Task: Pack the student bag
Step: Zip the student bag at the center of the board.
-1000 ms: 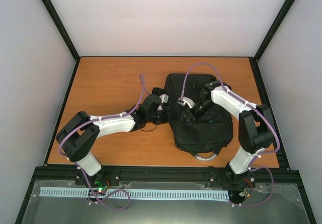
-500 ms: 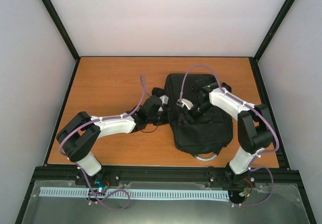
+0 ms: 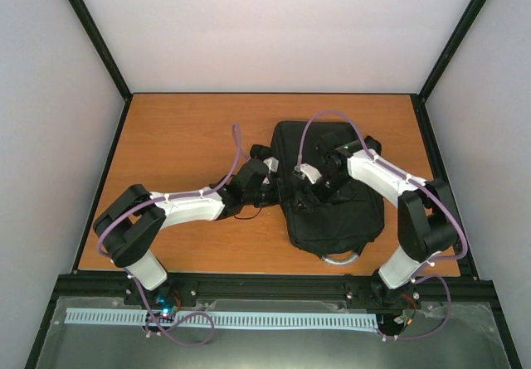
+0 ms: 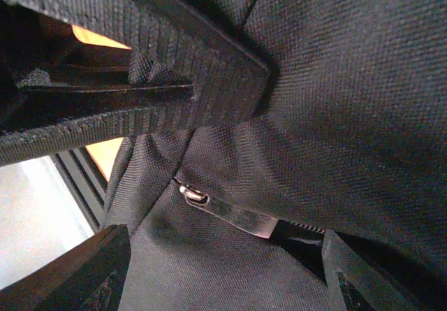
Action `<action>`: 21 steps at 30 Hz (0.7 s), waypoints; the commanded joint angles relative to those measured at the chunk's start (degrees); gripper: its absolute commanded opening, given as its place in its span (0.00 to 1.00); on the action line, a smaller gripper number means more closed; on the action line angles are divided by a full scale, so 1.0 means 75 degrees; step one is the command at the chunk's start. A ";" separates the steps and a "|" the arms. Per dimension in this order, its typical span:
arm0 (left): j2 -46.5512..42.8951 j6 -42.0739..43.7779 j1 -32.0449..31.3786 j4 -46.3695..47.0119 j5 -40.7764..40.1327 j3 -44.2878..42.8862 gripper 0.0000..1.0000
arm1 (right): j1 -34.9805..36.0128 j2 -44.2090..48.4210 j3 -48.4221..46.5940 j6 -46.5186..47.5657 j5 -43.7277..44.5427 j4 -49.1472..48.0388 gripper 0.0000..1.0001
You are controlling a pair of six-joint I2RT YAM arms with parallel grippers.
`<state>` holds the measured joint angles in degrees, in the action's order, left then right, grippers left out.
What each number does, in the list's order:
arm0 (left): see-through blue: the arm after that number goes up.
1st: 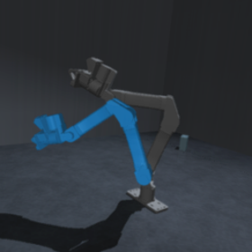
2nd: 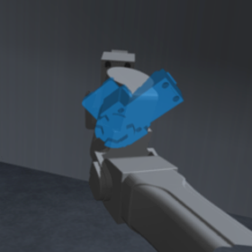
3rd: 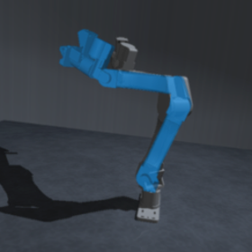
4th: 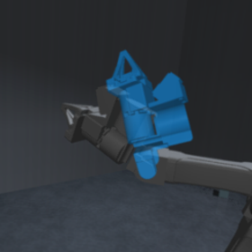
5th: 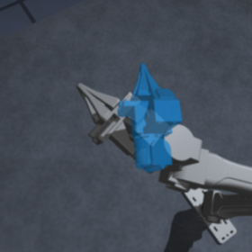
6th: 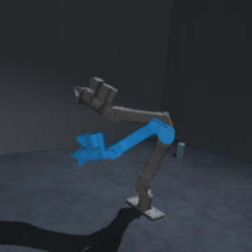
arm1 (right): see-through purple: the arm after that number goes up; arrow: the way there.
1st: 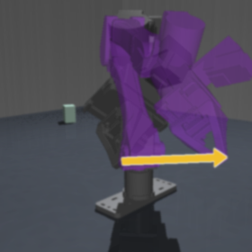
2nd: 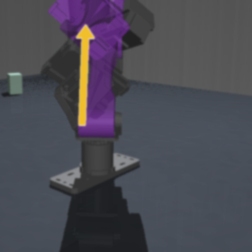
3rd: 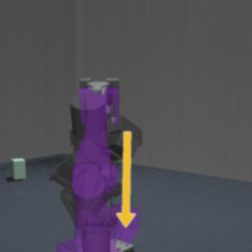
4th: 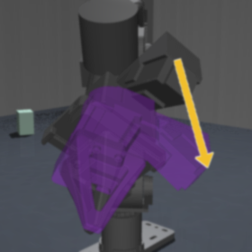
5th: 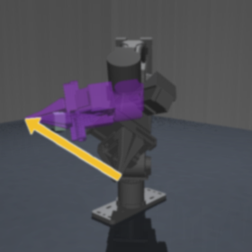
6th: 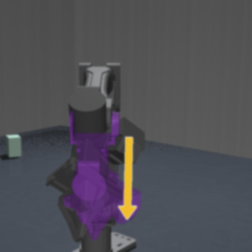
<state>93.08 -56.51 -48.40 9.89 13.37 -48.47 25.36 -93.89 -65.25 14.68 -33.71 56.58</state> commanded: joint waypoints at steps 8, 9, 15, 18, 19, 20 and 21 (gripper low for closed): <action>-0.0495 0.0173 -0.0306 0.1287 0.0573 -0.0422 0.01 | -0.0080 -0.1143 -0.0409 0.0563 -0.2266 -0.0273 0.72; -0.0484 0.0171 -0.0308 0.1273 0.0573 -0.0413 0.01 | -0.0078 -0.1131 -0.0470 0.0602 -0.2420 -0.0222 0.71; -0.0509 0.0183 -0.0301 0.1331 0.0484 -0.0280 0.01 | -0.0196 -0.0484 -0.0444 0.0492 -0.2569 -0.0273 0.63; -0.0513 0.0168 -0.0308 0.1381 0.0455 -0.0174 0.01 | -0.0232 -0.0214 -0.0385 0.0504 -0.2559 -0.0230 0.55; -0.0511 0.0164 -0.0308 0.1386 0.0446 -0.0152 0.01 | -0.0236 -0.0149 -0.0348 0.0510 -0.2571 -0.0249 0.52; -0.0515 0.0173 -0.0302 0.1382 0.0430 -0.0143 0.01 | -0.0239 -0.0085 -0.0311 0.0536 -0.2598 -0.0254 0.47; -0.0510 0.0177 -0.0307 0.1377 0.0432 -0.0126 0.01 | -0.0232 -0.0035 -0.0285 0.0549 -0.2598 -0.0265 0.43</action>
<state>92.09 -56.49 -48.40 9.87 13.06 -48.18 22.68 -97.25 -67.79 17.32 -46.37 58.89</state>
